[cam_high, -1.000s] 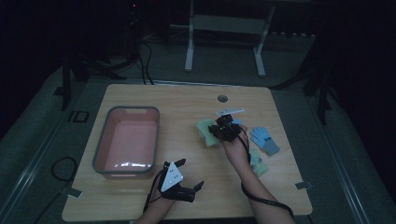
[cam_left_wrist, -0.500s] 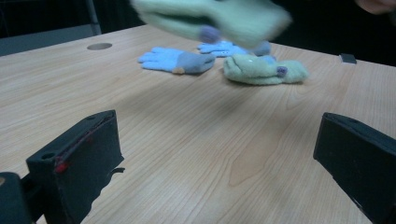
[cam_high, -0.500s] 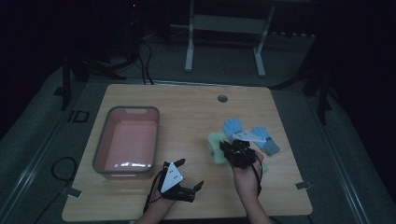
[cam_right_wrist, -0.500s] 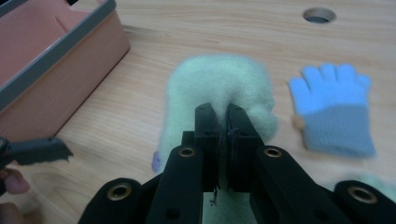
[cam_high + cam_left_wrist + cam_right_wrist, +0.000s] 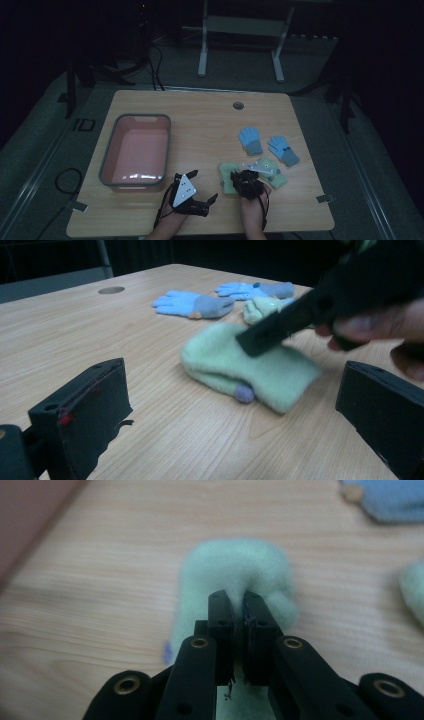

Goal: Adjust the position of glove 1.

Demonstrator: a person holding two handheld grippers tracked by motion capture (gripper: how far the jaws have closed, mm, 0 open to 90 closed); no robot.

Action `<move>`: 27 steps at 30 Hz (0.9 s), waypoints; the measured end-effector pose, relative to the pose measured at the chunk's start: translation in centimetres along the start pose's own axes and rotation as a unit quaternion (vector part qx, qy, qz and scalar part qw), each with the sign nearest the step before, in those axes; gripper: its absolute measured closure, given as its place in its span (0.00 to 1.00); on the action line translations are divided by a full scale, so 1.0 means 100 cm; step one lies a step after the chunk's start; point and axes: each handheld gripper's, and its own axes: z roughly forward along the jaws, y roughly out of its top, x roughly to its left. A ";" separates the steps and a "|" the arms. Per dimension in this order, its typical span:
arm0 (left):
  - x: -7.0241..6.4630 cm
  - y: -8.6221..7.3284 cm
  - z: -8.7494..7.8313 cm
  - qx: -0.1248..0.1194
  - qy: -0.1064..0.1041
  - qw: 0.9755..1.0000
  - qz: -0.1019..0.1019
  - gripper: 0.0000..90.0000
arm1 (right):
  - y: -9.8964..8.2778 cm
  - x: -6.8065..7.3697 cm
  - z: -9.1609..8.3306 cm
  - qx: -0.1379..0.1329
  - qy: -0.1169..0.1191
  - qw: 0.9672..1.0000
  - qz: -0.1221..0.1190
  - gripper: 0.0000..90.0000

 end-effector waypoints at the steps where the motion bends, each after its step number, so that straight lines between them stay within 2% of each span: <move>1: 0.000 0.000 0.000 0.000 0.000 1.000 0.000 0.01 | 0.000 0.000 0.000 0.000 0.000 1.000 0.000 0.94; 2: 0.000 0.000 0.000 0.000 -0.002 1.000 0.001 0.01 | -0.006 -0.002 0.006 0.004 -0.003 1.000 0.001 0.93; 3: 0.000 0.000 0.000 0.000 -0.002 1.000 0.001 0.01 | -0.006 -0.002 0.005 0.000 -0.003 1.000 0.007 0.92; 6: -0.001 0.000 0.001 0.001 -0.003 1.000 0.002 0.01 | -0.007 -0.001 0.005 -0.005 -0.004 1.000 0.003 0.84; 7: -0.001 0.000 0.001 0.001 -0.003 1.000 0.002 0.01 | -0.007 -0.001 0.005 -0.005 -0.004 1.000 0.003 0.84; 9: 0.000 0.000 0.001 0.001 -0.003 1.000 0.000 0.01 | -0.004 0.001 0.004 -0.007 -0.008 1.000 -0.014 0.76; 10: 0.000 0.000 0.001 0.000 -0.002 1.000 -0.001 0.01 | 0.001 0.000 -0.001 -0.017 -0.007 1.000 -0.023 0.72; 11: 0.000 0.000 0.001 0.000 -0.002 1.000 -0.001 0.01 | 0.001 0.000 -0.001 -0.017 -0.007 1.000 -0.023 0.72; 14: 0.000 0.000 0.001 0.000 -0.003 1.000 -0.001 0.01 | 0.009 -0.003 -0.009 -0.023 0.004 0.999 -0.044 0.69; 16: 0.000 0.000 0.001 0.000 -0.004 1.000 0.000 0.01 | 0.016 -0.007 -0.014 -0.021 0.016 0.998 -0.063 0.68; 17: -0.001 0.000 0.001 0.000 -0.003 1.000 0.001 0.01 | 0.024 -0.014 -0.018 -0.025 0.022 0.996 -0.079 0.66; 19: -0.001 0.000 0.001 0.001 -0.002 1.000 0.004 0.01 | 0.027 -0.017 -0.019 -0.023 0.026 0.996 -0.084 0.66; 22: -0.001 0.000 0.001 0.000 -0.002 1.000 0.002 0.01 | 0.038 -0.025 -0.021 -0.020 0.028 0.994 -0.108 0.64; 25: 0.000 0.000 0.001 0.000 -0.004 1.000 0.002 0.01 | 0.044 -0.031 -0.021 -0.021 0.032 0.993 -0.115 0.64; 27: -0.001 0.000 0.001 0.001 -0.005 1.000 0.001 0.01 | 0.055 -0.038 -0.021 -0.020 0.034 0.992 -0.123 0.64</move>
